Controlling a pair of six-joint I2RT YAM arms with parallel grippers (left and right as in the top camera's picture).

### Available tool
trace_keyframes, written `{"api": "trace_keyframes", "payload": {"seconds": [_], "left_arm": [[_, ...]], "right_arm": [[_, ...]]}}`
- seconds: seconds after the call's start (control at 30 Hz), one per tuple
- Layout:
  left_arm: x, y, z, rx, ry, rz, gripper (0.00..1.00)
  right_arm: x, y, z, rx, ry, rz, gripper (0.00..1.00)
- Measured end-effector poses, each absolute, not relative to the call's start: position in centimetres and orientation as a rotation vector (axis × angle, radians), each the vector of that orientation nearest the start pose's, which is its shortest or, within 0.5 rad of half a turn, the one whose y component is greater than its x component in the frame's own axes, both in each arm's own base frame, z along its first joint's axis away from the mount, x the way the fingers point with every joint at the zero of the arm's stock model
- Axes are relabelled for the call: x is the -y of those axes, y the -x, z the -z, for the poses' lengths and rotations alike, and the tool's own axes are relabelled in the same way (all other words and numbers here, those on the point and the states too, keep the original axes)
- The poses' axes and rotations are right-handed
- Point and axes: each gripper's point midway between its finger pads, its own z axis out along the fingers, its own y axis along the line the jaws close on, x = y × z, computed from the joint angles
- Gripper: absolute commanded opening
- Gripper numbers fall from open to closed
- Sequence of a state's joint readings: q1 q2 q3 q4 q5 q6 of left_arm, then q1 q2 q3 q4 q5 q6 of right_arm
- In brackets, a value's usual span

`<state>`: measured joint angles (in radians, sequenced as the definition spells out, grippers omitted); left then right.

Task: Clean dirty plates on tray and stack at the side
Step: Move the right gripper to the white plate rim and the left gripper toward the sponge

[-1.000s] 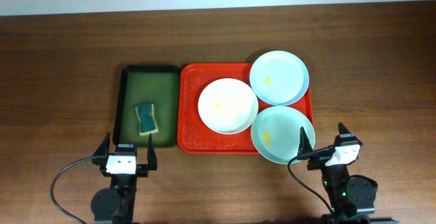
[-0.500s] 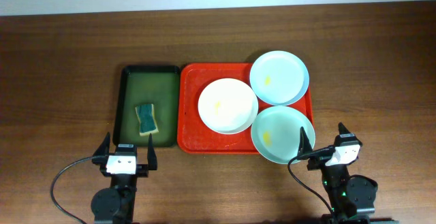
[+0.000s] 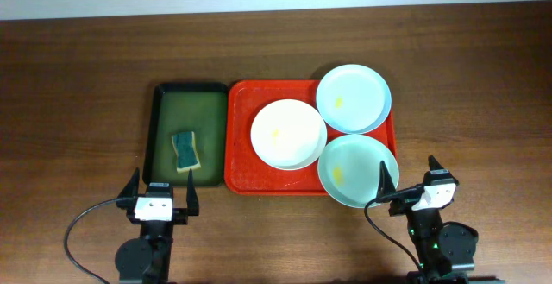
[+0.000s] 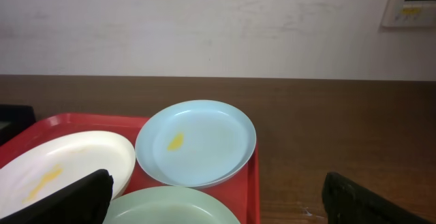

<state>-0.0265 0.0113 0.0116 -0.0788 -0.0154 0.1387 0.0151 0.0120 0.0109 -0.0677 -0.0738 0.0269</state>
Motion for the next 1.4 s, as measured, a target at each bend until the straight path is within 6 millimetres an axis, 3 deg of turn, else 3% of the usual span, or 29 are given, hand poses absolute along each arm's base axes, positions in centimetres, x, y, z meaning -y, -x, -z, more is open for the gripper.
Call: {"api": "trace_keyframes", "payload": {"seconds": [0.47, 0.57, 0.67, 0.8, 0.9, 0.97, 1.03, 1.1, 1.13, 1.2, 1.23, 1.33, 1.4], "left_arm": [[0.4, -24.6, -15.8, -1.644, -0.124, -0.098, 0.99], [0.5, -24.7, -16.7, -1.605, -0.125, -0.095, 0.99], [1.9, -24.6, -16.0, -1.626, -0.190, -0.027, 0.99], [4.6, -24.1, -16.3, -1.596, -0.309, 0.101, 0.99], [5.4, -23.8, -16.6, -1.578, -0.348, 0.142, 0.99], [7.3, -23.1, -17.1, -1.548, -0.432, 0.242, 0.99], [8.8, -21.9, -20.0, -1.483, -0.472, 0.340, 0.99], [9.4, -20.4, -24.8, -1.377, -0.497, 0.372, 0.99], [9.7, -19.1, -28.2, -1.303, -0.513, 0.372, 0.99], [9.8, -17.3, -32.0, -1.225, -0.526, 0.363, 0.99], [9.8, -15.6, -35.0, -1.163, -0.536, 0.355, 0.99], [9.9, -12.8, -39.0, -1.076, -0.551, 0.339, 0.99], [9.9, -10.7, -41.5, -1.012, -0.560, 0.324, 0.99]], "right_arm": [[-1.6, -24.6, -16.0, -1.640, 0.047, -0.092, 0.99], [-1.6, -24.6, -16.0, -1.640, 0.047, -0.092, 0.99], [-1.8, -24.6, -16.0, -1.639, 0.052, -0.098, 0.99], [-1.8, -24.6, -16.0, -1.639, 0.053, -0.099, 0.99], [-1.8, -24.6, -16.0, -1.639, 0.053, -0.099, 0.99], [-1.8, -24.6, -16.0, -1.638, 0.053, -0.099, 0.99], [-1.9, -24.6, -16.5, -1.615, 0.061, -0.106, 0.99], [-2.8, -24.5, -17.6, -1.570, 0.088, -0.154, 0.99], [-3.3, -24.4, -18.1, -1.551, 0.099, -0.190, 0.99], [-4.3, -24.2, -18.8, -1.525, 0.115, -0.269, 0.99], [-4.9, -24.0, -18.9, -1.522, 0.120, -0.324, 0.99], [-6.0, -23.4, -20.1, -1.515, 0.139, -0.416, 0.99], [-6.3, -22.3, -23.7, -1.472, 0.151, -0.439, 0.99]]}}
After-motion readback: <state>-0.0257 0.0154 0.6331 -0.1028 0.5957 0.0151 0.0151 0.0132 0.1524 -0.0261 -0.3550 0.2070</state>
